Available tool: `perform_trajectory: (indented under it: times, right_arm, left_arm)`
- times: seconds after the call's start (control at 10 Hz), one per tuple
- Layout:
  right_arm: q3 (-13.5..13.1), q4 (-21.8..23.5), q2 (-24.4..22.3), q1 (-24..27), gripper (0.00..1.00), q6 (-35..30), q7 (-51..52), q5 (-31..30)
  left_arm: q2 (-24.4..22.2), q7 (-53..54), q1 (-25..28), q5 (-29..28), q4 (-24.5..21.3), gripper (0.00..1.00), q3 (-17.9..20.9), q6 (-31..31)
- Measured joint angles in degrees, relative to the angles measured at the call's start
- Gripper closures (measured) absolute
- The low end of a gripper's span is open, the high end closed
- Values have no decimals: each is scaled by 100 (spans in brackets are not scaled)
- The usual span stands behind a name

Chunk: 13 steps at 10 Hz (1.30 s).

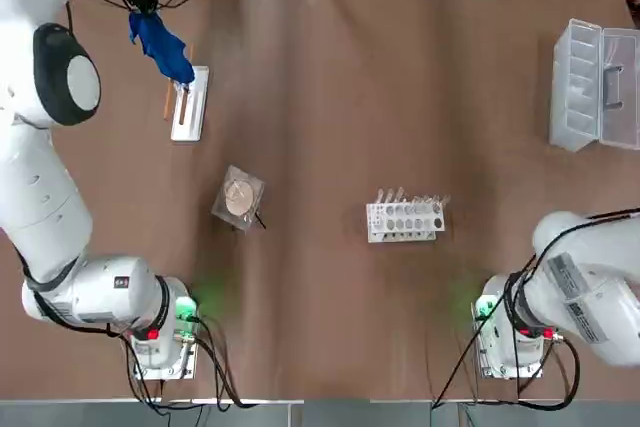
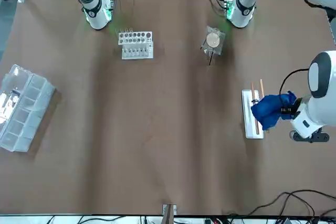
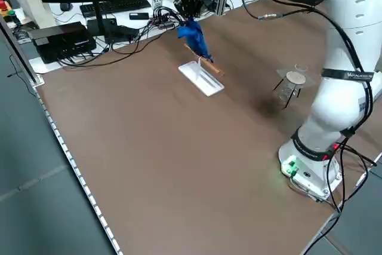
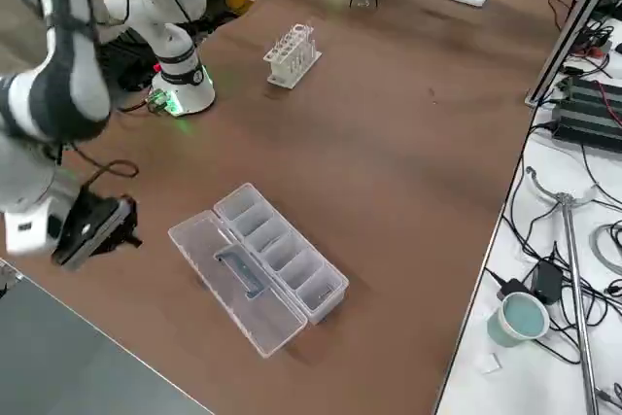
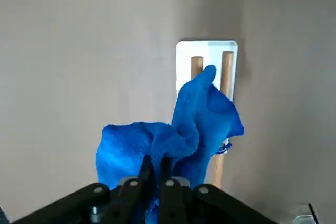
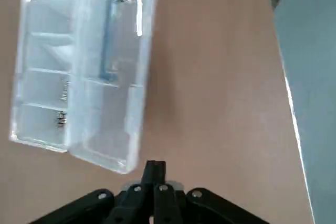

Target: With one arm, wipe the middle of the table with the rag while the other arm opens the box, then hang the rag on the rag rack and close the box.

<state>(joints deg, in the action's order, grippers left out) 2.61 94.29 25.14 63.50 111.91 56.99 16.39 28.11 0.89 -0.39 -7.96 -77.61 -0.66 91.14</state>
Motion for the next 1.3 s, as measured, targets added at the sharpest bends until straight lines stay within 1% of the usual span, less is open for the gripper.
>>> perform_trajectory:
  times: [0.1, 0.2, 0.3, 0.4, 0.6, 0.8, 1.0, 1.3]
  right_arm:
    - [3, -283, 526, 112, 99, 4, 299, 357]
    - [9, -553, 1011, 143, 99, 15, 438, 564]
    - [15, -775, 1382, 152, 99, 25, 486, 692]
    - [19, -921, 1608, 159, 99, 24, 542, 806]
    - [53, -1038, 1837, 166, 99, -5, 790, 1065]
    - [156, -1138, 1892, 75, 99, -148, 844, 1158]
    - [204, -1220, 1893, -85, 99, -613, 850, 1153]
    - [195, -1517, 1891, -106, 99, -1165, 893, 1159]
  left_arm:
    - [64, -3, -28, -1, -23, 92, -5, 121]
    - [161, -47, -67, -1, -44, 92, -20, 276]
    - [263, -156, -117, -1, -49, 92, -38, 428]
    - [333, -327, -172, -1, -49, 92, -57, 538]
    - [404, -590, -287, -1, -49, 92, -68, 603]
    - [463, -701, -293, 0, -67, 92, -72, 603]
    - [552, -725, -209, 115, -89, 92, -71, 603]
    - [678, -816, -265, 204, -102, 92, -84, 649]
